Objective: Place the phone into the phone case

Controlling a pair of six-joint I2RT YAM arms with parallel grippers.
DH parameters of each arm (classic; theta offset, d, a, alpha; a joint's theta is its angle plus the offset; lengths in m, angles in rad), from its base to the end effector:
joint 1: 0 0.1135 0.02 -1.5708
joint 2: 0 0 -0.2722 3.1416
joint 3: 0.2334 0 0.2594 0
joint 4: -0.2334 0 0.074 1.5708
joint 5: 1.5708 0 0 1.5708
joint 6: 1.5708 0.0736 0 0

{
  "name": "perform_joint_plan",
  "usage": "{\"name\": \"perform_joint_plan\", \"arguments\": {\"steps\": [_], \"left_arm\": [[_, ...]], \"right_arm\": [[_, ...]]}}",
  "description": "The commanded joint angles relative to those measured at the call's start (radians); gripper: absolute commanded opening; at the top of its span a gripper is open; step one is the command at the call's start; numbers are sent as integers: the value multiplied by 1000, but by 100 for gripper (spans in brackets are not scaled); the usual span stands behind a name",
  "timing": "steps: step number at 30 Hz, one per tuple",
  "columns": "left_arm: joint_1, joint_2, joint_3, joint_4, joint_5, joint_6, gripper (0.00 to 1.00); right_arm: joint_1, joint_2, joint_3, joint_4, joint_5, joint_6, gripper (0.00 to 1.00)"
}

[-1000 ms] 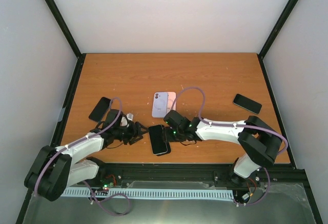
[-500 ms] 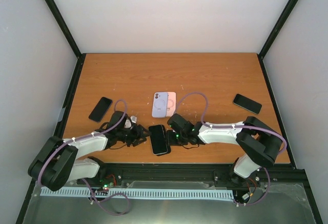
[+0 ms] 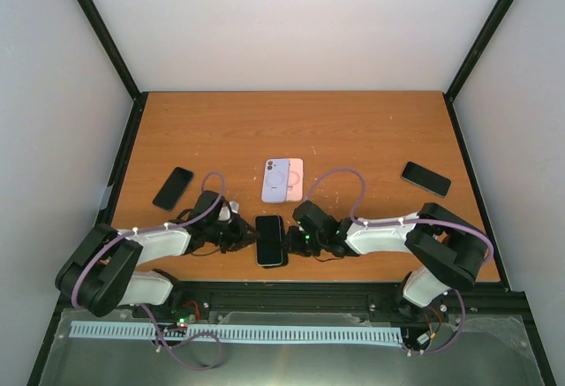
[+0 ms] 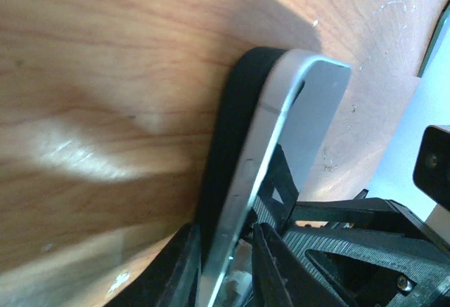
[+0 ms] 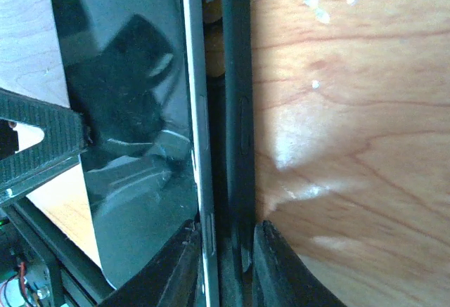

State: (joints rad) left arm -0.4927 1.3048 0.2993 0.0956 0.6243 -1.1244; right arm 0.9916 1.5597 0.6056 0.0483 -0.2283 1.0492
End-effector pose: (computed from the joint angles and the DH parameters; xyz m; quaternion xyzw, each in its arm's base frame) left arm 0.1703 -0.1403 0.0896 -0.1849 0.8866 -0.4239 0.0031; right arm 0.1512 0.2617 0.0999 -0.0101 0.9398 0.3327 0.0778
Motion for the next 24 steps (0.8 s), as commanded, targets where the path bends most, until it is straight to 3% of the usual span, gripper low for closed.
{"name": "perform_joint_plan", "arguments": {"steps": [1,6,12,24], "left_arm": [[-11,4,61,-26,-11,33,17],[-10,-14,87,-68,-3,51,10],[-12,-66,79,-74,27,34,9],[-12,-71,56,-33,43,16,27]], "right_arm": [[24,9,1,64,-9,54,21],[36,-6,-3,68,23,69,22],[37,-11,-16,68,42,77,22],[36,14,-1,74,39,77,22]]}}
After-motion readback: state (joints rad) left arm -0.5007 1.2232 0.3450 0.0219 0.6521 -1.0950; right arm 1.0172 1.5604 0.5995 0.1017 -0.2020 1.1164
